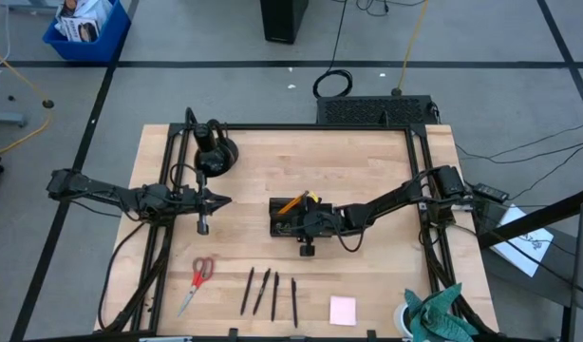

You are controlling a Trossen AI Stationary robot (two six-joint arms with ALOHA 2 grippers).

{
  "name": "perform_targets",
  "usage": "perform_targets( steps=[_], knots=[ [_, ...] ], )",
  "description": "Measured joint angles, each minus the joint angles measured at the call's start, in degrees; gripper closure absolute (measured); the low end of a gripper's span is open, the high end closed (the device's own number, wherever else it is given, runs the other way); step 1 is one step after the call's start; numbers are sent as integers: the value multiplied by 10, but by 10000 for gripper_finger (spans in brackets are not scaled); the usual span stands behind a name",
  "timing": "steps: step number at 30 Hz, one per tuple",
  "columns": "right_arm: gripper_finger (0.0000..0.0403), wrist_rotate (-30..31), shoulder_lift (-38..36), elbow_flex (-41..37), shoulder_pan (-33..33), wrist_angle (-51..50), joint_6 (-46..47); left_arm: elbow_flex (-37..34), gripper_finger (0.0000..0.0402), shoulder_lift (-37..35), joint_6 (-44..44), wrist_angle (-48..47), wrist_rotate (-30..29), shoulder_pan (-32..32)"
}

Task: Pick and place office supplies into organizer
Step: Put the black pen into the black desk organizer

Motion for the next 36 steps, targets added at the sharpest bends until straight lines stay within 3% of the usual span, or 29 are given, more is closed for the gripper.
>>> perform_targets(
  steps=[16, 21, 26, 31, 36],
  knots=[
    [260, 5, -4, 49, 34, -3, -62, 0, 380, 0, 0, 0, 0, 0],
    [261, 62, -38, 50, 61, -25, -59, 0, 380, 0, -2, -1, 0, 0],
    [266, 60, -88, 37, 106, -32, -77, 0, 380, 0, -13, -1, 0, 0],
    [284, 63, -129, 3, 143, -33, -93, 0, 380, 0, -16, -1, 0, 0],
    [335, 58, -180, -54, 151, -12, -93, 0, 380, 0, -16, 1, -2, 0]
  ],
)
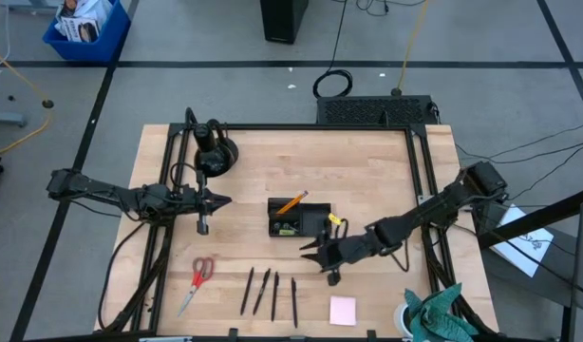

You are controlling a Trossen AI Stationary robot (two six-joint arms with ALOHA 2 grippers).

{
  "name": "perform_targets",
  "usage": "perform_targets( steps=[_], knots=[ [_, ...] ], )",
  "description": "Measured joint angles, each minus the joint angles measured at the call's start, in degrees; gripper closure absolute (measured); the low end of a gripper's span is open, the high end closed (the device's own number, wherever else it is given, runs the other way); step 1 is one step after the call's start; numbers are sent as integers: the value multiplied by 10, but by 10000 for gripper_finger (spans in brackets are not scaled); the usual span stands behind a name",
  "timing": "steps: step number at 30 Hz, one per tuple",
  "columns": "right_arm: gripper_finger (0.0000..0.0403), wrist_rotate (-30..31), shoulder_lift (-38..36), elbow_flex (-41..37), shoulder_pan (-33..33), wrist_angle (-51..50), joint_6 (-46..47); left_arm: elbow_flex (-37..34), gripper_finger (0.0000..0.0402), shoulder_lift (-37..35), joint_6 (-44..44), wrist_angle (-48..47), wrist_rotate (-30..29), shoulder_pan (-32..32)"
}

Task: Pick and place office supplies into organizer
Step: Put the black pen into the black desk organizer

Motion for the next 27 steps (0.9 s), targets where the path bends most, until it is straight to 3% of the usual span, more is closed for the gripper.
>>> perform_targets(
  steps=[5, 11, 19, 23, 27],
  knots=[
    [396, -35, -68, -108, 0, 100, 2, 0, 380, 0, -52, -3, 0, 0],
    [396, -41, -151, -254, -27, 261, 16, 0, 380, 0, -66, -46, 1, 0],
    [402, -65, -180, -399, -128, 403, 19, 0, 380, 0, -136, -58, -34, -8],
    [402, -153, -182, -428, -175, 425, 67, 0, 381, 21, -160, -47, -37, -73],
    [402, -178, -182, -440, -182, 421, 88, 5, 381, 85, -214, -1, -109, -172]
  ],
)
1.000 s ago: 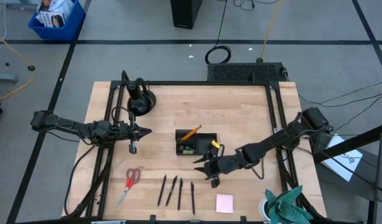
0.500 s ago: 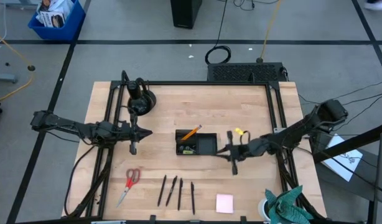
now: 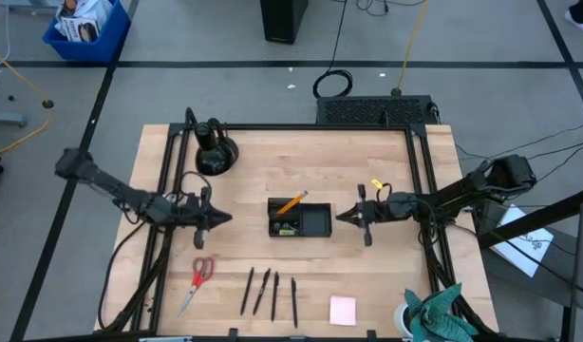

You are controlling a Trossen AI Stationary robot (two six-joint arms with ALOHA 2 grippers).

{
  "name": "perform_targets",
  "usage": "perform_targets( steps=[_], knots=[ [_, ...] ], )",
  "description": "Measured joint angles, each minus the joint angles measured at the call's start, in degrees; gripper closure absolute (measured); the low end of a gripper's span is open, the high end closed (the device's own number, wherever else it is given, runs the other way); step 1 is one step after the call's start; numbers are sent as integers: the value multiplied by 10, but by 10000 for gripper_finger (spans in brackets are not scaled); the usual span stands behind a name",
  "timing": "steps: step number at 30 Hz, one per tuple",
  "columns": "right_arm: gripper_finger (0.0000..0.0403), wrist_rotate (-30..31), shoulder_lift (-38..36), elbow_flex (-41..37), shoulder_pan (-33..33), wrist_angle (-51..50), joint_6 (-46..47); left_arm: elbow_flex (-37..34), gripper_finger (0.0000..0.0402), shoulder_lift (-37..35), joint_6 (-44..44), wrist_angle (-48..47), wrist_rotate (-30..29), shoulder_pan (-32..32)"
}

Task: Pick and place office supplies into organizer
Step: Put the black pen into the black desk organizer

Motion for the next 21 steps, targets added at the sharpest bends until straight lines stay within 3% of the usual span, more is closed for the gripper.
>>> perform_targets(
  steps=[6, 9, 11, 15, 21],
  knots=[
    [402, -28, 0, -14, -5, 0, -2, 116, 381, 172, -37, -12, -162, -143],
    [402, -68, 0, -15, -20, -1, -2, 231, 381, 255, -47, -100, -211, -190],
    [402, -99, 0, -15, -32, -2, 2, 321, 381, 302, -107, -206, -233, -210],
    [402, -164, 0, -15, -50, -19, -1, 488, 381, 404, -293, -426, -240, -234],
    [402, -181, 0, -15, -72, -22, -11, 680, 381, 543, -567, -675, -138, -240]
  ],
)
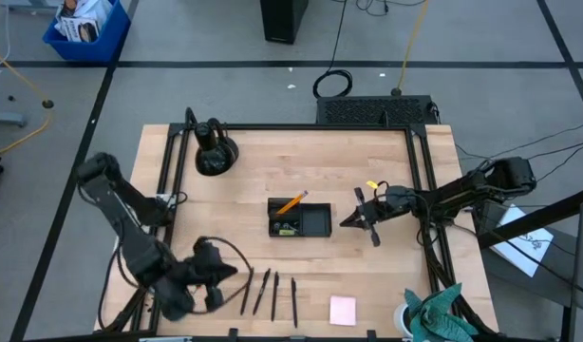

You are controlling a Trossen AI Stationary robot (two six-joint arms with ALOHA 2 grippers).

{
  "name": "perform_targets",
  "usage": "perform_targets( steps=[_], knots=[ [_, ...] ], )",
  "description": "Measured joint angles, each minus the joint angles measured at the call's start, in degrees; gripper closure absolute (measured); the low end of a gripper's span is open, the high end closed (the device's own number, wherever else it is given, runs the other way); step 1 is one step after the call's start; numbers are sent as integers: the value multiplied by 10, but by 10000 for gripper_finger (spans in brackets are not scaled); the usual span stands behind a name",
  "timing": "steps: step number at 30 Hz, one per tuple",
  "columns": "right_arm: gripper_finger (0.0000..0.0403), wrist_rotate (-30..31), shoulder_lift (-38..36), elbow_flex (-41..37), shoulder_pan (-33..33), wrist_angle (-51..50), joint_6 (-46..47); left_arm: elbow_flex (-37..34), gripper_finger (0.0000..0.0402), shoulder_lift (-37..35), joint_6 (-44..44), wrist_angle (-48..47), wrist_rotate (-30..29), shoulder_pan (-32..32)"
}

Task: Pick and place office supplies into organizer
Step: Put the black pen into the black desk organizer

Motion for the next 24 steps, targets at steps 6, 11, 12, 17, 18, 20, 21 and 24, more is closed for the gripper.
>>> perform_targets(
  steps=[6, 11, 12, 17, 18, 20, 21, 24],
  knots=[
    [402, 0, 0, 0, -3, 0, -12, 96, 387, 111, -185, -95, 36, 6],
    [401, 2, 0, 0, -3, 17, -15, 100, 396, 187, -327, -101, 119, 35],
    [401, 2, 0, 0, -3, 21, -13, 100, 394, 202, -339, -105, 149, 43],
    [402, 1, 0, 0, -3, 32, 0, 100, 386, 251, -334, -128, 262, 89],
    [401, 1, 0, 0, -3, 32, 1, 99, 385, 253, -323, -128, 269, 98],
    [401, 1, 0, 0, -3, 35, 9, 99, 380, 252, -298, -123, 275, 115],
    [401, 1, 0, 0, -3, 35, 14, 99, 378, 249, -291, -117, 276, 122],
    [402, 1, 0, 0, -3, 32, 14, 99, 366, 245, -290, -96, 285, 142]
  ],
)
